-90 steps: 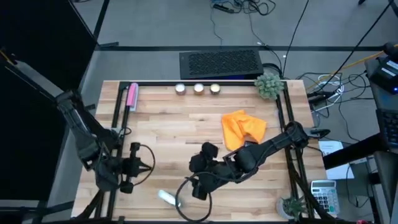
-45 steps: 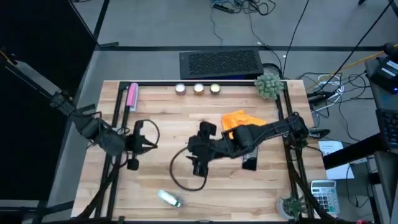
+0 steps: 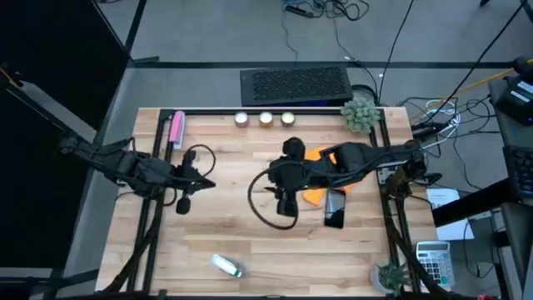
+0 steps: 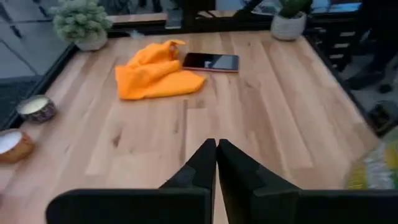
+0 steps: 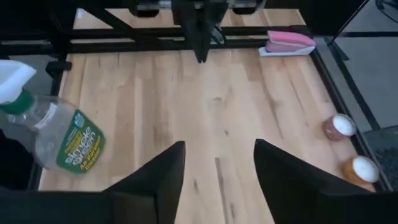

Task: Apply microfiber cloth
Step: Return to Home Position

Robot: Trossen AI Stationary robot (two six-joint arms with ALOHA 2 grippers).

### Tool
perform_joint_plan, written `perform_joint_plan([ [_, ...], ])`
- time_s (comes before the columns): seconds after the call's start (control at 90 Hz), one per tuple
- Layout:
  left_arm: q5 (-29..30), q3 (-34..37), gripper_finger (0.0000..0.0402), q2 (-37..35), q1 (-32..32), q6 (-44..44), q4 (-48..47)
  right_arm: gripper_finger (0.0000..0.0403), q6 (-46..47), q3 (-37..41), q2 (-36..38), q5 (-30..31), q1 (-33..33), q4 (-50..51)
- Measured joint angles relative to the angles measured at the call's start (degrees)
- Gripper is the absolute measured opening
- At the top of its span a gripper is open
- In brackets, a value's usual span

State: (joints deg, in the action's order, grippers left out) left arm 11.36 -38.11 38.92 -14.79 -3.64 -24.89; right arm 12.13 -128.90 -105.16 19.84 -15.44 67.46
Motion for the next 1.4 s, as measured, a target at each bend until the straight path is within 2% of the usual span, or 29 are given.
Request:
perform_joint_plan([
  [0.122,-2.86,1.14,0.0,0.0,2.19,-0.07,1.97,0.0165,-0.64,3.21,2.3,0.04,0.0,0.17],
  [0.244,-3.22,1.38,0.0,0.07,3.91,-0.33,2.81,0.0161,0.66,13.62,8.41,0.04,-0.06,-3.72],
  [0.333,-3.69,1.4,0.0,0.0,4.79,-0.33,4.11,0.0158,1.53,25.87,15.42,0.04,-0.37,-12.45],
  [0.533,-4.7,1.4,0.0,0.05,6.07,-0.05,5.37,0.0157,2.8,57.17,32.76,-0.13,-0.39,-40.43],
  [0.644,-4.94,1.4,0.0,1.17,6.75,-0.09,6.36,0.0157,3.28,73.05,39.96,-0.45,-0.37,-53.54],
  [0.878,-4.96,1.8,0.0,2.95,7.98,-0.11,9.91,0.0156,9.15,99.52,51.72,-0.45,1.24,-74.82],
  [0.989,-5.05,3.02,0.0,4.08,9.12,-0.04,14.09,0.0138,10.14,108.16,56.84,-0.68,2.37,-82.65],
  [1.111,-6.08,5.31,0.0,4.71,11.06,-0.09,18.85,0.0097,9.71,115.08,62.85,-3.79,4.26,-88.22],
  [1.278,-8.86,7.86,0.0,5.99,14.75,-0.55,22.88,0.0017,6.81,119.34,71.96,-8.67,7.65,-87.69],
  [1.4,-11.29,8.55,0.0,6.43,16.66,-1.88,25.02,0.0008,3.28,121.68,76.8,-10.2,9.51,-87.36],
])
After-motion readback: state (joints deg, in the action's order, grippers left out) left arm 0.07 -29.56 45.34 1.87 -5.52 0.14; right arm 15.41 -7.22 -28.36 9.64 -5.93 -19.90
